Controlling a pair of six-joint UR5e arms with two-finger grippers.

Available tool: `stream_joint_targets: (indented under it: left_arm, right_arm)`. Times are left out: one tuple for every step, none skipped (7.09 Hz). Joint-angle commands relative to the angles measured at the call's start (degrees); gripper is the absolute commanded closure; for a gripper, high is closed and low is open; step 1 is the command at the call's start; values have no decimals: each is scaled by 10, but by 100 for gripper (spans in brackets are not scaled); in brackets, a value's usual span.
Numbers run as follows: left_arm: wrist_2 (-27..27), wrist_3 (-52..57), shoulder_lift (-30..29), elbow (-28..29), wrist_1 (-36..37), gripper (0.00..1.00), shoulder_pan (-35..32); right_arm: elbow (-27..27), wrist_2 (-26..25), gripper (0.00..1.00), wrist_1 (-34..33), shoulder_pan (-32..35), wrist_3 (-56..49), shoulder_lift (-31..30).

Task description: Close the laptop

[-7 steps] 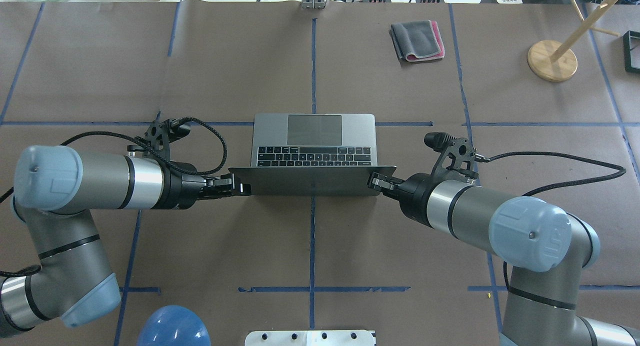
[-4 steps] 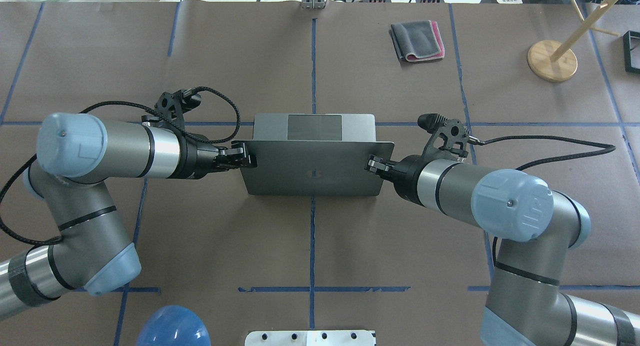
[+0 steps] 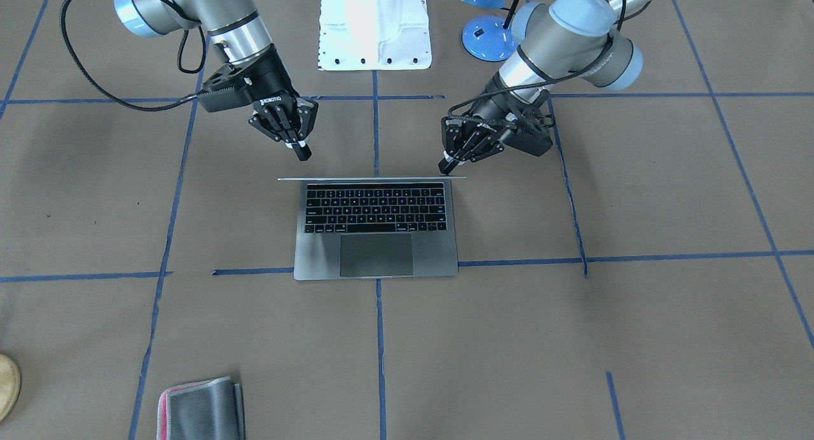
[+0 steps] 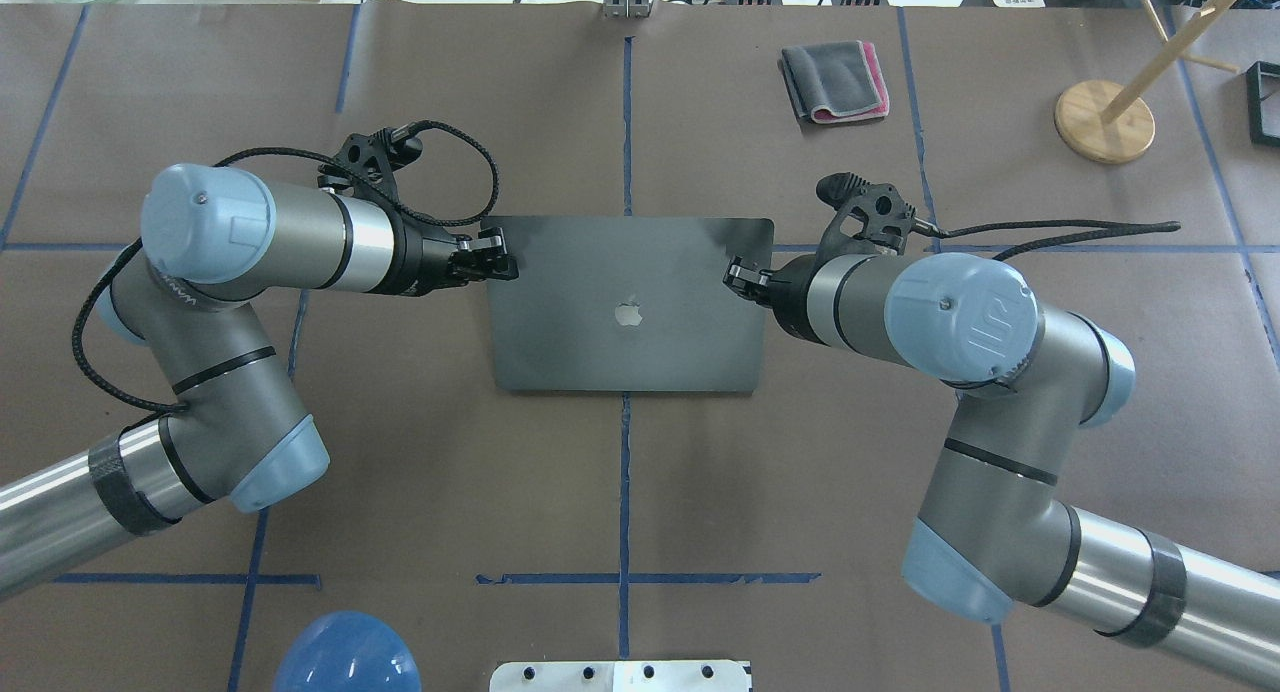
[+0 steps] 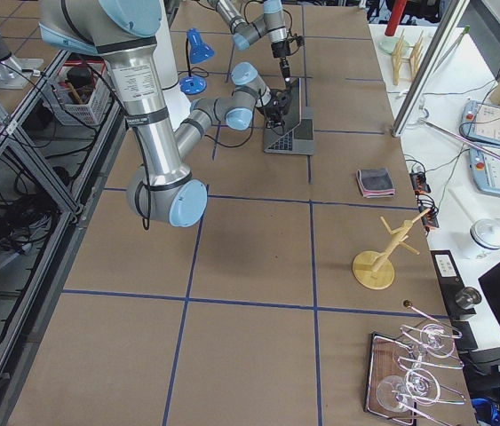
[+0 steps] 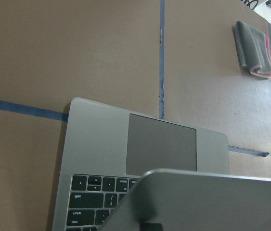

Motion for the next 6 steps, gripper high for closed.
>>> stream_joint_targets:
  left_arm:
    - [2, 9, -33, 61, -1, 100, -2]
    - [2, 24, -48, 94, -1, 100, -2]
    - [2, 34, -65, 143, -2, 100, -1]
    - [3, 52, -70, 164, -3, 100, 3]
    - [0, 55, -70, 163, -1, 95, 2]
    - [-4, 55, -70, 160, 0, 36, 0]
  right_arm:
    - [-91, 13, 100, -1, 24, -2, 44]
    - [-125, 13, 99, 0, 24, -7, 57]
    - [-153, 13, 99, -1, 23, -7, 67]
    - [-168, 14, 96, -1, 22, -8, 68]
    - [-167, 17, 75, -2, 22, -7, 69]
    - [-164, 30, 4, -4, 24, -7, 69]
